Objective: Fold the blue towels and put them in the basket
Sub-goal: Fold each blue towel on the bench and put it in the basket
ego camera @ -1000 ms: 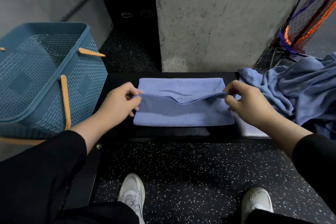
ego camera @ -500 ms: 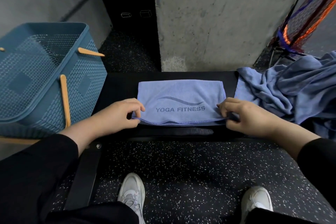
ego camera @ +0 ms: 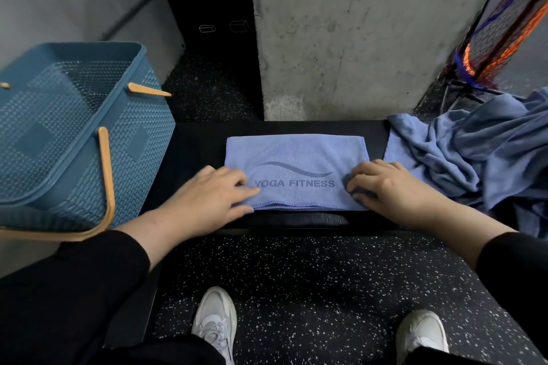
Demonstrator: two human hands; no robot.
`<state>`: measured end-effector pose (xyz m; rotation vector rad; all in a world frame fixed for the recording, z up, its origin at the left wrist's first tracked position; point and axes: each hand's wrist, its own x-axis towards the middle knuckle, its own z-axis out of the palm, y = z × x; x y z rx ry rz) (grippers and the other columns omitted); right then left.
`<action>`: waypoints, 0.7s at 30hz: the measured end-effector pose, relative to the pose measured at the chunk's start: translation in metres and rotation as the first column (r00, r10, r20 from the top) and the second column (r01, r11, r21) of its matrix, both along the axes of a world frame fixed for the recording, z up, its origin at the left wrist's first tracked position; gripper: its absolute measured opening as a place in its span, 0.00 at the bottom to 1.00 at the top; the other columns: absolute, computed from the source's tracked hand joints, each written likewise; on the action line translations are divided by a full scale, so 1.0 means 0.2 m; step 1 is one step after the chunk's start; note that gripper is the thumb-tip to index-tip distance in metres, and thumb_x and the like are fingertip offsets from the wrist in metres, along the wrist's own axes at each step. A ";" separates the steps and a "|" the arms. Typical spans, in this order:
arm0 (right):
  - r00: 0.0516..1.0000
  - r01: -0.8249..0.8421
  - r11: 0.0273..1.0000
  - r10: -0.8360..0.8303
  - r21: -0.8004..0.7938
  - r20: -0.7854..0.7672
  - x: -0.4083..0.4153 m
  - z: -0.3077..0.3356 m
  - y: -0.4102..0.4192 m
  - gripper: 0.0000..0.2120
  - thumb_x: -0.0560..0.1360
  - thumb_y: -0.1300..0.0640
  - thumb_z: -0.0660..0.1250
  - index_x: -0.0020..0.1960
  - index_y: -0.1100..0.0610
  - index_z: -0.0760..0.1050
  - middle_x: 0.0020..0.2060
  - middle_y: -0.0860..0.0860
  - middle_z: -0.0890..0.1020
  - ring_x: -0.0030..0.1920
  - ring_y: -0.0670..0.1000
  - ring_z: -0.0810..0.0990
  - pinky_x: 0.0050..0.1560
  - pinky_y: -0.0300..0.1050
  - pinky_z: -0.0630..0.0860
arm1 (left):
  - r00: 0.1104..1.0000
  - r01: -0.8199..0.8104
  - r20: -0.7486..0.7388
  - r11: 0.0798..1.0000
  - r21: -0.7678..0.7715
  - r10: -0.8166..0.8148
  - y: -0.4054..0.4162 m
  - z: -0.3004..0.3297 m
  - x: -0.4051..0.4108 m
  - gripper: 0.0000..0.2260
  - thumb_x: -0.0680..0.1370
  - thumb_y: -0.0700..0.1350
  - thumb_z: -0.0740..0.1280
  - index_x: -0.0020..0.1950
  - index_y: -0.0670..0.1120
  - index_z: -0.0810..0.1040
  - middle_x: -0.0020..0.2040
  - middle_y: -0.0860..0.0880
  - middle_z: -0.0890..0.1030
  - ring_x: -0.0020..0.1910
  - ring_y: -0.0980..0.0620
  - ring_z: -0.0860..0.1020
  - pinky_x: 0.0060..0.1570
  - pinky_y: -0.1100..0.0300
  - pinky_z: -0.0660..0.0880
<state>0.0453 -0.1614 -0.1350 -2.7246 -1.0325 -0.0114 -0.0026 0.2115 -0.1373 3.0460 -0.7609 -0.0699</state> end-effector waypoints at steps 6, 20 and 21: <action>1.000 0.006 1.000 -0.006 0.002 0.011 0.01 -0.01 0.04 0.17 0.77 0.39 0.55 0.43 0.47 0.78 0.40 0.41 0.78 0.43 0.44 0.77 0.46 0.49 0.69 | 0.976 -0.199 -0.081 0.978 0.061 0.203 0.03 -0.02 0.08 0.30 0.80 0.66 0.41 0.77 0.59 0.66 0.78 0.53 0.64 0.77 0.53 0.60 0.75 0.46 0.53; 0.994 0.113 0.994 -0.113 -0.005 0.001 0.05 -0.04 0.07 0.02 0.77 0.49 0.66 0.49 0.44 0.77 0.48 0.40 0.78 0.49 0.47 0.77 0.49 0.52 0.68 | 0.918 -0.394 -0.087 0.910 -0.130 0.386 -0.20 -0.04 0.17 0.23 0.83 0.56 0.61 0.77 0.52 0.68 0.79 0.50 0.62 0.73 0.46 0.67 0.68 0.50 0.67; 0.996 0.091 0.996 -0.091 -0.004 0.000 0.04 -0.02 0.08 0.02 0.78 0.49 0.65 0.48 0.45 0.77 0.46 0.40 0.78 0.48 0.46 0.77 0.49 0.51 0.67 | 0.919 -0.394 -0.075 0.911 -0.119 0.387 -0.19 -0.05 0.19 0.22 0.83 0.56 0.60 0.77 0.52 0.68 0.79 0.51 0.62 0.73 0.46 0.67 0.68 0.49 0.66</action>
